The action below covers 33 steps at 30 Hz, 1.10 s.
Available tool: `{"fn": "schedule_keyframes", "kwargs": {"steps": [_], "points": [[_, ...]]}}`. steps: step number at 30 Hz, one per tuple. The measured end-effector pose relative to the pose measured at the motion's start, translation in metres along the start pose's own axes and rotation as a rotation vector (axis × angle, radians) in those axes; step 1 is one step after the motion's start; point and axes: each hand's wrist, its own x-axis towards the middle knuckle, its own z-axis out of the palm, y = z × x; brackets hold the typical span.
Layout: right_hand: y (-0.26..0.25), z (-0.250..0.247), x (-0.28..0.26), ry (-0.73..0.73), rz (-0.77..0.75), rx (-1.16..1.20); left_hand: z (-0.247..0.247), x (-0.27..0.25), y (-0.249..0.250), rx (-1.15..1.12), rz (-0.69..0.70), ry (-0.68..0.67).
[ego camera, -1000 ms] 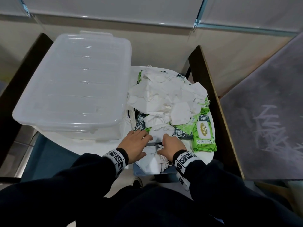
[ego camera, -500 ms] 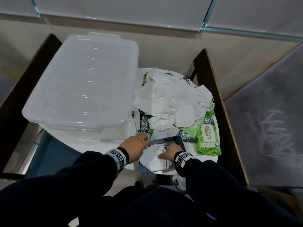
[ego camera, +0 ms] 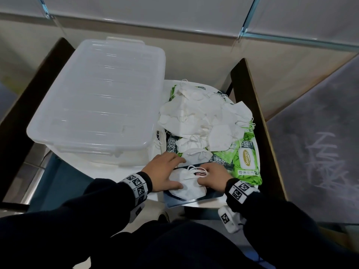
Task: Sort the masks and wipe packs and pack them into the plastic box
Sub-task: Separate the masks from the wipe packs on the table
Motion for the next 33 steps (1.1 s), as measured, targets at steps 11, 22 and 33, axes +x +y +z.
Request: {"fn": "schedule_keyframes", "kwargs": {"steps": [11,22,33], "points": [[0.003,-0.022,-0.001,0.065,0.036,0.854,-0.015,0.015,0.023,0.073,-0.112,-0.22],[0.015,-0.015,0.029,0.007,0.089,0.2,-0.001,0.011,0.028,0.413,0.027,-0.175],[0.026,0.038,0.018,0.082,0.378,0.277,0.013,0.011,0.007,0.245,-0.032,-0.134]]}}
